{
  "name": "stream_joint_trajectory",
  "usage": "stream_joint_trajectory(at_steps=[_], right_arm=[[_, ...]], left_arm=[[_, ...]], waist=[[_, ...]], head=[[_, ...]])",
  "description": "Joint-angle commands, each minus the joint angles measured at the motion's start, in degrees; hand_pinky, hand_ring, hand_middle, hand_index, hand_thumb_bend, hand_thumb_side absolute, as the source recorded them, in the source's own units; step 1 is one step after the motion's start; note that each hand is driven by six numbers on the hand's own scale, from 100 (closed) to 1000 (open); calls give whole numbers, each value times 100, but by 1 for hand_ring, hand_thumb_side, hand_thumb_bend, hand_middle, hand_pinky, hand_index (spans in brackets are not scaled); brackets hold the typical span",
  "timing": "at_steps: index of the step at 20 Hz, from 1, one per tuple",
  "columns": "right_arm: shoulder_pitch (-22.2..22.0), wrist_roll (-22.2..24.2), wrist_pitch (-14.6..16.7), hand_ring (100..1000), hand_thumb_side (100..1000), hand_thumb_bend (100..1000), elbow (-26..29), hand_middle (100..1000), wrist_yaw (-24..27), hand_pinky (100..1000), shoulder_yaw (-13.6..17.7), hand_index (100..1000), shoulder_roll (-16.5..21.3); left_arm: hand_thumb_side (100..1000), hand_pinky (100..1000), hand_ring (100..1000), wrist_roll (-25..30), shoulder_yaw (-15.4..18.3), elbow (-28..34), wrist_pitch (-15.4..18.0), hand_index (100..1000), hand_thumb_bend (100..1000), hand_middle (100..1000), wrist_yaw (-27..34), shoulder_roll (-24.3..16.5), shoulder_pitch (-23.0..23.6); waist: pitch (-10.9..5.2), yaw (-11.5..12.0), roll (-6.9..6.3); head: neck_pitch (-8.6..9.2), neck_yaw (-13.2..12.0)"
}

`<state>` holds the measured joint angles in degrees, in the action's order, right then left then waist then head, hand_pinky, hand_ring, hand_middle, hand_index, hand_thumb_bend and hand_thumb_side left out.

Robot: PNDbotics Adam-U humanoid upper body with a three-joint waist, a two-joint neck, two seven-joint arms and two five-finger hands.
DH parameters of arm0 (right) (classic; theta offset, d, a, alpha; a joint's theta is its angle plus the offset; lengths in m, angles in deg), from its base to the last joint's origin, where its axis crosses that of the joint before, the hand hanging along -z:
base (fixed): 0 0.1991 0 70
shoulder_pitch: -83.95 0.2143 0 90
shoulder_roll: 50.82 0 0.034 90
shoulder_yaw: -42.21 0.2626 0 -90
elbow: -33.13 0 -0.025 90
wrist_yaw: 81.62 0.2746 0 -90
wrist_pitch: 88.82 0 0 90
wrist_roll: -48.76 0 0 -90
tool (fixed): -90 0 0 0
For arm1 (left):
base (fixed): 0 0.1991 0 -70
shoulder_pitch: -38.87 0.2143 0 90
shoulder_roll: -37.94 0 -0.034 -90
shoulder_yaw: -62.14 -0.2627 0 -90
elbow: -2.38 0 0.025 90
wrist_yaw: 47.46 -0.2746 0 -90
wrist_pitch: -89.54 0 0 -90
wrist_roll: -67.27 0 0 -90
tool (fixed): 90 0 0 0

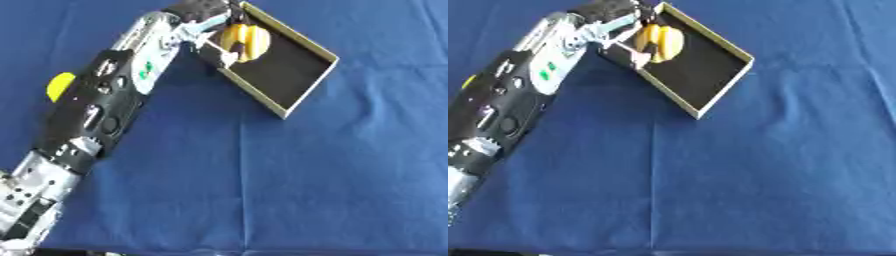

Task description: Pick up objects on the table and place them in the box.

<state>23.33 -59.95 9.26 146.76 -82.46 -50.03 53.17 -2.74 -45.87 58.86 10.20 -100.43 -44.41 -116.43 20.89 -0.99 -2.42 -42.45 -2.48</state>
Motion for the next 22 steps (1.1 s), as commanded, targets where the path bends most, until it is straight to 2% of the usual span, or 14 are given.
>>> stream_joint_trajectory(at_steps=[1,2,3,6,9,11,12,13,16,22], right_arm=[[40,3,-7,837,830,100,96,751,42,840,17,817,71],[32,5,-11,838,831,100,96,751,42,840,14,817,68],[26,7,-14,837,831,100,96,751,42,840,12,817,61],[16,14,-24,838,832,100,96,751,46,841,4,817,43],[-16,18,-36,838,833,100,96,752,41,841,1,817,38],[-47,10,-45,839,832,100,96,752,30,841,7,817,48],[-63,1,-46,839,832,100,96,752,23,841,13,817,61],[-81,-11,-46,838,832,100,96,752,15,841,22,817,79],[-175,-70,-53,838,831,100,96,751,-24,841,60,817,177],[-286,-145,-53,838,830,100,96,751,-85,840,96,817,283]], left_arm=[[517,905,906,-138,95,127,3,956,276,857,-189,-79,-96],[580,912,940,-203,111,163,-19,977,334,875,-259,-92,-106],[591,913,947,-276,126,197,-47,982,350,880,-335,-100,-114],[571,909,948,-469,151,226,-102,989,368,882,-520,-96,-113],[551,902,931,-633,188,307,-108,967,288,865,-522,-107,-87],[505,893,917,-713,238,499,-172,948,229,852,-313,-179,-82],[503,889,913,-711,250,637,-224,938,230,846,-193,-273,-84],[497,883,912,-667,247,782,-273,929,238,840,-79,-396,-79],[470,873,919,-279,201,1226,-374,918,269,840,219,-1095,34],[481,872,927,376,382,1882,-701,927,308,850,997,-2621,741]], waist=[[-121,8,25],[-124,14,29],[-127,20,33],[-130,30,43],[-134,38,48],[-140,56,42],[-147,74,33],[-154,96,22],[-192,227,-36],[-252,432,-85]], head=[[31,-11],[33,-11],[38,-14],[53,-37],[53,-47],[36,-39],[21,-26],[8,-6],[-37,122],[-55,261]])
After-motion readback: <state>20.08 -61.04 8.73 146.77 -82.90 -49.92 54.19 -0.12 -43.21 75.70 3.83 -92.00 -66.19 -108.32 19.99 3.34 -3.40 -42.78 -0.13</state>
